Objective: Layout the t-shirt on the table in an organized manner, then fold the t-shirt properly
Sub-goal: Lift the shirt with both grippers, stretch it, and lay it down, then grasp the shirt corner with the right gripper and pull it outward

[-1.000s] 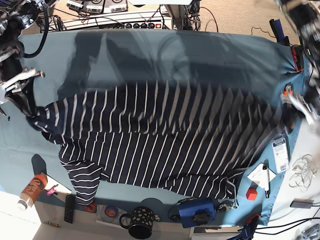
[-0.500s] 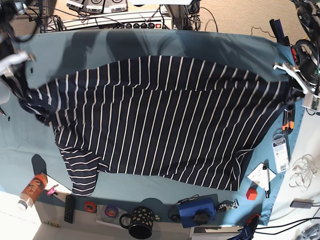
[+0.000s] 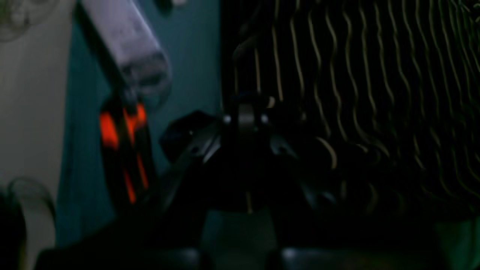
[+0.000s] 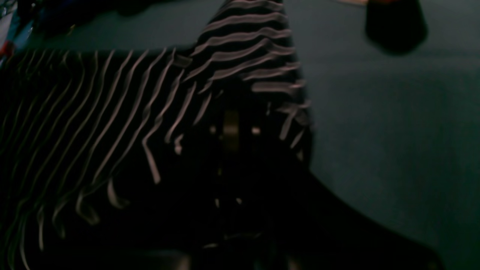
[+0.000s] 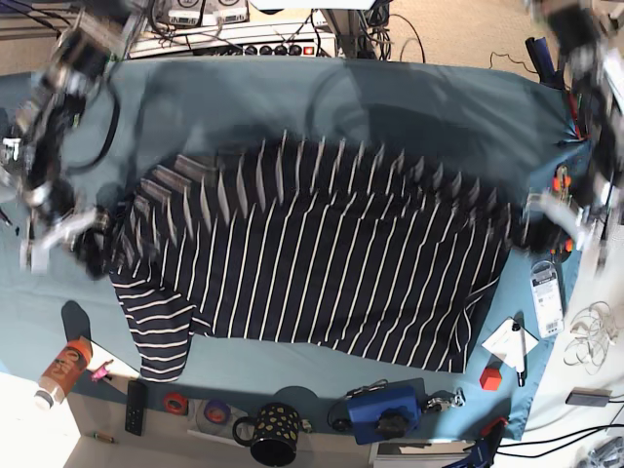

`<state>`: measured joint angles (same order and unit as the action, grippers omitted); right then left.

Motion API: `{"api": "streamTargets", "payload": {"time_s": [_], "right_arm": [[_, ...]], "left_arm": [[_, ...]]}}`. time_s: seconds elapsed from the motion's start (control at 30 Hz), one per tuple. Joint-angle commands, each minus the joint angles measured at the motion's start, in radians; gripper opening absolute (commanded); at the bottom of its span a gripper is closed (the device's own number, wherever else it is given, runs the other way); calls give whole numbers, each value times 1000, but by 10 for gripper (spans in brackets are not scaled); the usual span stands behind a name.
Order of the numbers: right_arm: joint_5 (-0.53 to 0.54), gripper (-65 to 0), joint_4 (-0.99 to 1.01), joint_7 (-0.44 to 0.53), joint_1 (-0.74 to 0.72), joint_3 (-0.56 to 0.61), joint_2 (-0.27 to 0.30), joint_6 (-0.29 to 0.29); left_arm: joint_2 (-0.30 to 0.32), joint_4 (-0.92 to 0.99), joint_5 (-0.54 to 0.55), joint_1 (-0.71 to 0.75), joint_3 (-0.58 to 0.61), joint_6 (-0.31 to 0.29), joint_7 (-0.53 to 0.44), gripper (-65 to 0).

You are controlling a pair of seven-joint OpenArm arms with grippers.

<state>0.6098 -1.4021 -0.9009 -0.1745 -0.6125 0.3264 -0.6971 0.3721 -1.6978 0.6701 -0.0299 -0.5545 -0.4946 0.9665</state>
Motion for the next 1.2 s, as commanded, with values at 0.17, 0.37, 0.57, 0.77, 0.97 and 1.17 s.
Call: {"api": "streamTargets", "payload": {"time_s": [0.17, 0.37, 0.57, 0.77, 0.97, 1.17], "right_arm": [[-8, -650, 256, 26, -179, -3, 60, -1], [1, -475, 298, -20, -200, -3, 76, -1], [351, -441, 296, -174, -200, -19, 158, -1], [675, -441, 249, -481, -219, -217, 189, -1], [809, -442, 124, -495, -122, -337, 200, -1], [801, -442, -3, -495, 100, -271, 181, -1]], "left_arm": [[16, 153, -123, -171, 162, 8, -24, -650], [21, 195, -215, -220, 183, 114, -17, -443], [71, 114, -143, -221, 126, 156, 129, -437], [93, -13, 16, -137, -121, 72, 171, -437], [98, -100, 182, 76, -399, 2, 171, -437], [98, -116, 255, 205, -534, -5, 172, -437]]}}
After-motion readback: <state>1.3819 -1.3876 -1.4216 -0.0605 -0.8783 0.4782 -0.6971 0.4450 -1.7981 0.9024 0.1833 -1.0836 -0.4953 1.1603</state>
